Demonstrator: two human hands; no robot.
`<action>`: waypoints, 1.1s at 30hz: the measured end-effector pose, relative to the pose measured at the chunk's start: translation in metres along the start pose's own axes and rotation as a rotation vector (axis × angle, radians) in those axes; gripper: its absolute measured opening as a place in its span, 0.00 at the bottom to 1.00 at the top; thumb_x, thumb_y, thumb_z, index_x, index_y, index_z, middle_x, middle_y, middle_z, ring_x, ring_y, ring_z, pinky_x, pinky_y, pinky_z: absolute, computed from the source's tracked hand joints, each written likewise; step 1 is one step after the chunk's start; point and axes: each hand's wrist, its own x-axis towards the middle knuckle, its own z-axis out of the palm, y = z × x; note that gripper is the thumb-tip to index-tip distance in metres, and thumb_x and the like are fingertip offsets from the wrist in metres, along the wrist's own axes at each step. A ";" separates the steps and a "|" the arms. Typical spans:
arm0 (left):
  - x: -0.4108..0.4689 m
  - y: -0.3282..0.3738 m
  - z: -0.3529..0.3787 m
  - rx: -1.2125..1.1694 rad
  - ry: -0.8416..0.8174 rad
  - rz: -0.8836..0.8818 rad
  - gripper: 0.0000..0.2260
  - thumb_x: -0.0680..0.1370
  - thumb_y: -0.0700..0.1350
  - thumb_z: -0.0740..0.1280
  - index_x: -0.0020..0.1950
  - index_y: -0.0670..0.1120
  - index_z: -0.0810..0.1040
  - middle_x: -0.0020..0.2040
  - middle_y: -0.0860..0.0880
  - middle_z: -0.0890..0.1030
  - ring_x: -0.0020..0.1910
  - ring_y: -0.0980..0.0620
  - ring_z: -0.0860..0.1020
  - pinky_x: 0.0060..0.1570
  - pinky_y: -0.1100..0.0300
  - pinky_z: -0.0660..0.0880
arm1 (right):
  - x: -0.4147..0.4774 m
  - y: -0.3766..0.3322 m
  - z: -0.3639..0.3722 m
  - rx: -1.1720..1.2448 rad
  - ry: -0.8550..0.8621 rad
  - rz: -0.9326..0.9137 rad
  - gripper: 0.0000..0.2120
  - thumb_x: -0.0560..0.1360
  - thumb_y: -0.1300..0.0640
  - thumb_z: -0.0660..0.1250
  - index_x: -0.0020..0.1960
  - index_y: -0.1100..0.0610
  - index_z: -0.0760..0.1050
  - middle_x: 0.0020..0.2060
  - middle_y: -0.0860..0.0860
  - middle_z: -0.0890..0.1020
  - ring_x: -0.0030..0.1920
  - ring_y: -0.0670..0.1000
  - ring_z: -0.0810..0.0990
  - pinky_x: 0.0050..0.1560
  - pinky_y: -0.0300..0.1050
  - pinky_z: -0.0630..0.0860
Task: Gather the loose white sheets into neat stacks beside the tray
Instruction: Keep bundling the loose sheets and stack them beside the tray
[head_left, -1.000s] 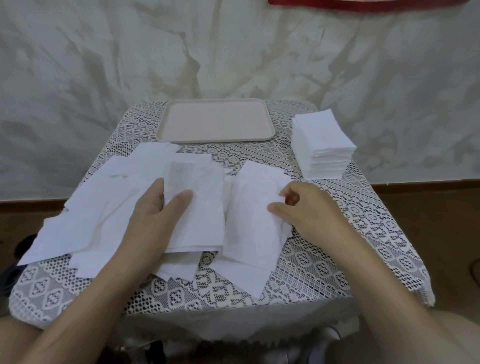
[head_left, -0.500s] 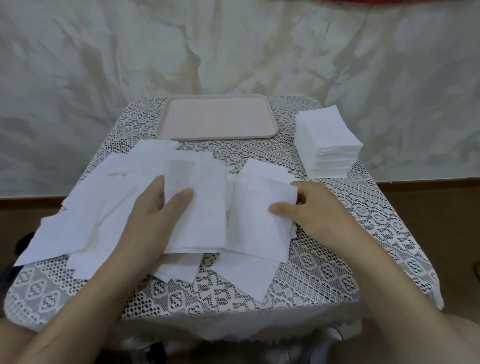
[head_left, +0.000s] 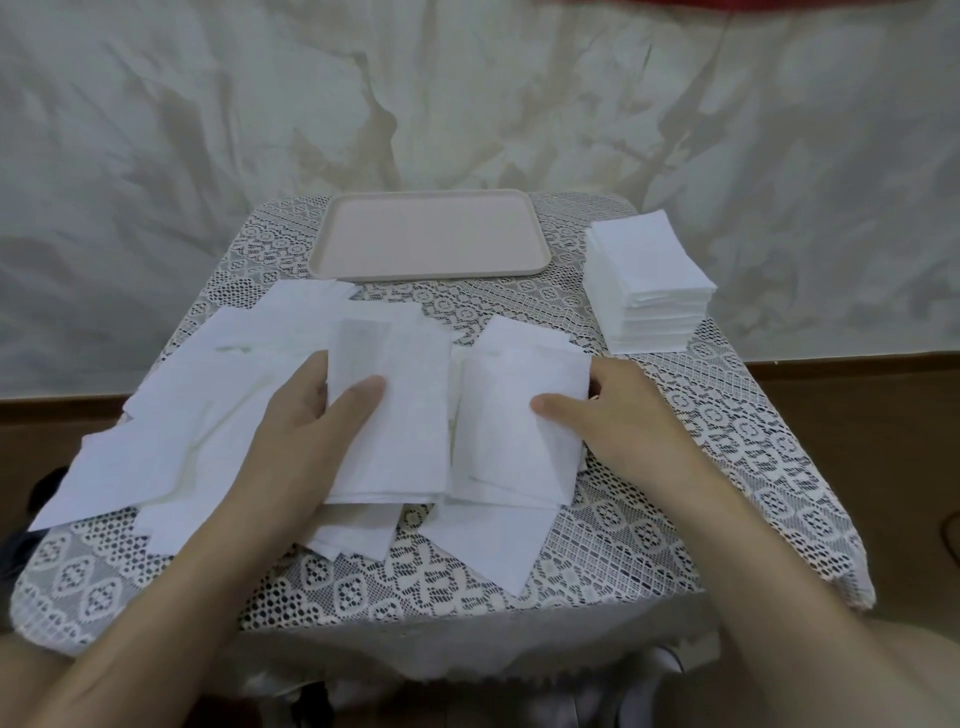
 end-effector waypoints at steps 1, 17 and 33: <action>0.000 0.000 0.000 0.002 0.001 -0.001 0.06 0.84 0.50 0.67 0.59 0.56 0.82 0.52 0.53 0.87 0.50 0.50 0.86 0.51 0.46 0.80 | -0.001 0.000 -0.001 -0.028 0.013 0.003 0.09 0.74 0.49 0.75 0.51 0.52 0.82 0.44 0.45 0.86 0.47 0.50 0.84 0.52 0.52 0.81; -0.004 0.005 0.000 0.010 -0.006 -0.002 0.07 0.85 0.49 0.66 0.61 0.55 0.81 0.53 0.54 0.87 0.50 0.50 0.86 0.53 0.45 0.81 | -0.015 -0.011 -0.009 0.063 -0.084 -0.014 0.04 0.78 0.58 0.70 0.50 0.49 0.81 0.48 0.44 0.86 0.51 0.48 0.85 0.59 0.55 0.80; -0.006 0.006 -0.001 0.036 -0.022 0.000 0.07 0.84 0.50 0.67 0.61 0.53 0.81 0.52 0.52 0.87 0.49 0.49 0.86 0.51 0.43 0.81 | -0.044 -0.020 -0.015 -0.564 -0.118 0.086 0.16 0.78 0.42 0.69 0.50 0.52 0.69 0.45 0.48 0.74 0.49 0.54 0.74 0.44 0.47 0.68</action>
